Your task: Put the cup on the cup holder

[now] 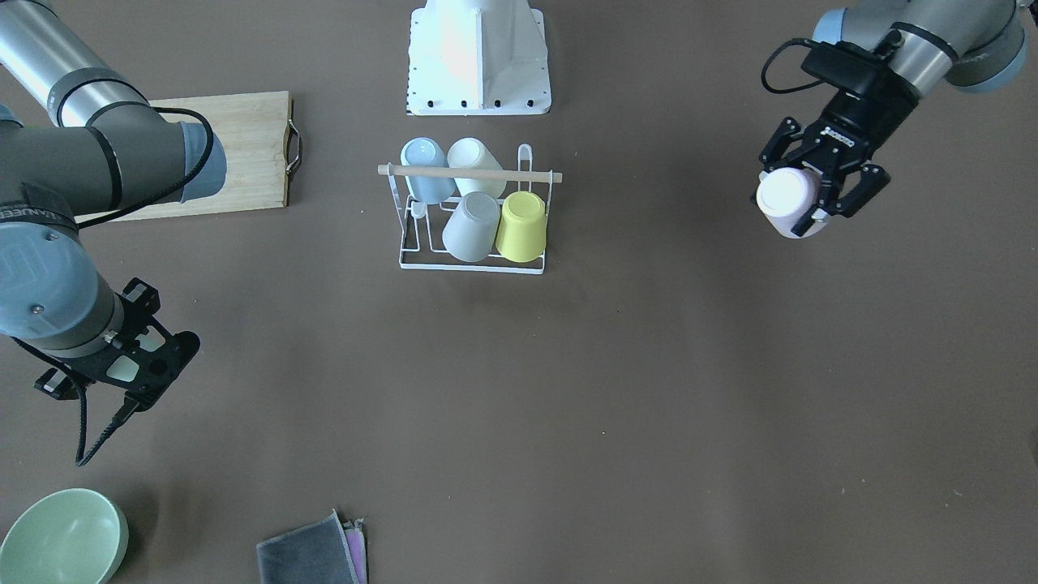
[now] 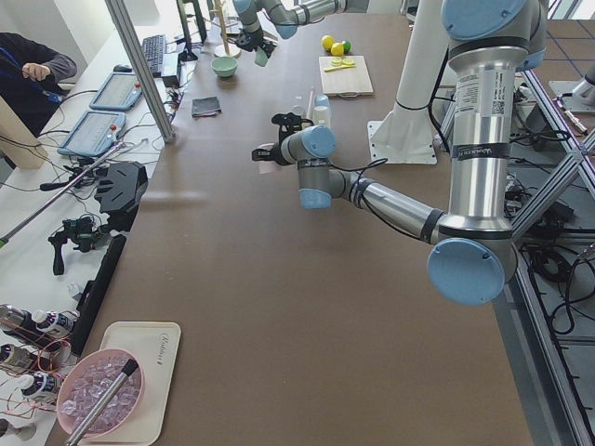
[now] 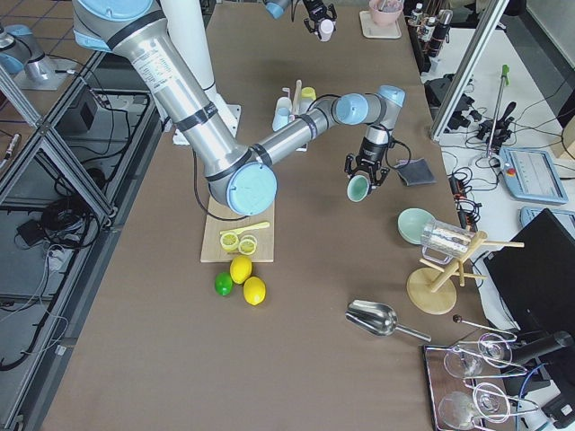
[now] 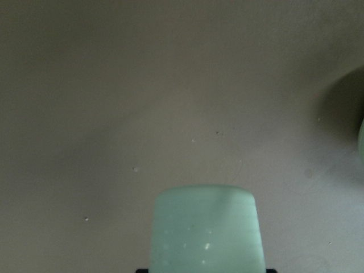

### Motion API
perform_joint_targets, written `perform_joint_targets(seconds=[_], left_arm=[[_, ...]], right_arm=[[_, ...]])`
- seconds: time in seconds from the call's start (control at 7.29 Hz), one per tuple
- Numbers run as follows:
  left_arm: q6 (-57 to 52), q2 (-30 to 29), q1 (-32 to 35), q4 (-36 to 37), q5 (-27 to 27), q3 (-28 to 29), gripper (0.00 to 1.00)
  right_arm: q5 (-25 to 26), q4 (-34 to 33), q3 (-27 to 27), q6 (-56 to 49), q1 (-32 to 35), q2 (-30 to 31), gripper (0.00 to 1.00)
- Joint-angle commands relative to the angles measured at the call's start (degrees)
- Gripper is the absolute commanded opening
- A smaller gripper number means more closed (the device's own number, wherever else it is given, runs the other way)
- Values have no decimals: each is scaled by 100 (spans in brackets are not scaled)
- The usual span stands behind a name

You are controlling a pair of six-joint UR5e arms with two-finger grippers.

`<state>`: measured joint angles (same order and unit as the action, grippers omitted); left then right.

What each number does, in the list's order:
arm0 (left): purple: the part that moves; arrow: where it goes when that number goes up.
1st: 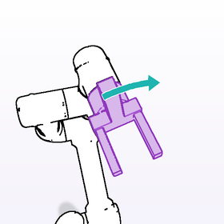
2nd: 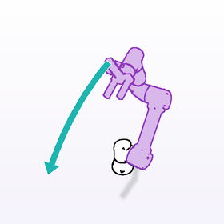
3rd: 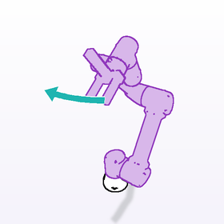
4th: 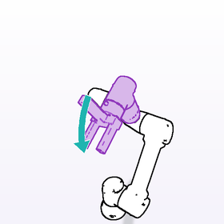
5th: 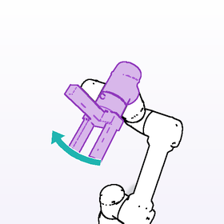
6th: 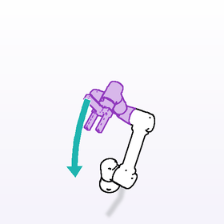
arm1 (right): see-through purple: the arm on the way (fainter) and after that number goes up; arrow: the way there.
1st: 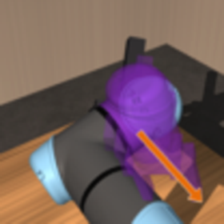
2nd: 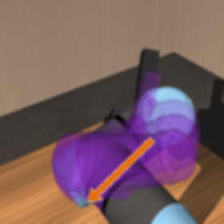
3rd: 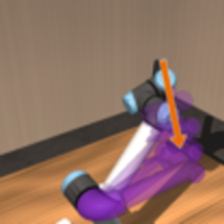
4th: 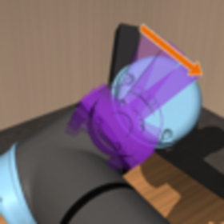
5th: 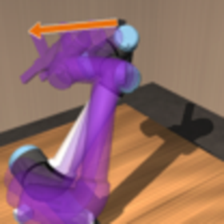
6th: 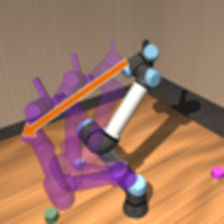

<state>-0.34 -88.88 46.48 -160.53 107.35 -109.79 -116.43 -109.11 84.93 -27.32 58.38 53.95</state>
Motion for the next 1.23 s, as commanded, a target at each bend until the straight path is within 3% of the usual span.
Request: perform_joint_targets(seconds=[0.0,0.14,0.27,0.82,1.1], left_arm=[[262,-24,-873,-1317,-21,-8,43],[454,-94,-1234,-1723,-22,-8,43],[621,-217,-1394,-2084,-22,62,43],[1212,-1437,-1642,-2325,-48,834,43],[1229,-1789,-1642,-2281,-57,985,43]], right_arm=[[-659,2250,58,1047,216,412,45],[-1088,3602,23,1785,235,885,45],[-1136,4782,-3,2331,261,1255,41],[-1198,6460,110,3679,507,1294,40],[-1032,8062,-11,4346,490,1320,40]])
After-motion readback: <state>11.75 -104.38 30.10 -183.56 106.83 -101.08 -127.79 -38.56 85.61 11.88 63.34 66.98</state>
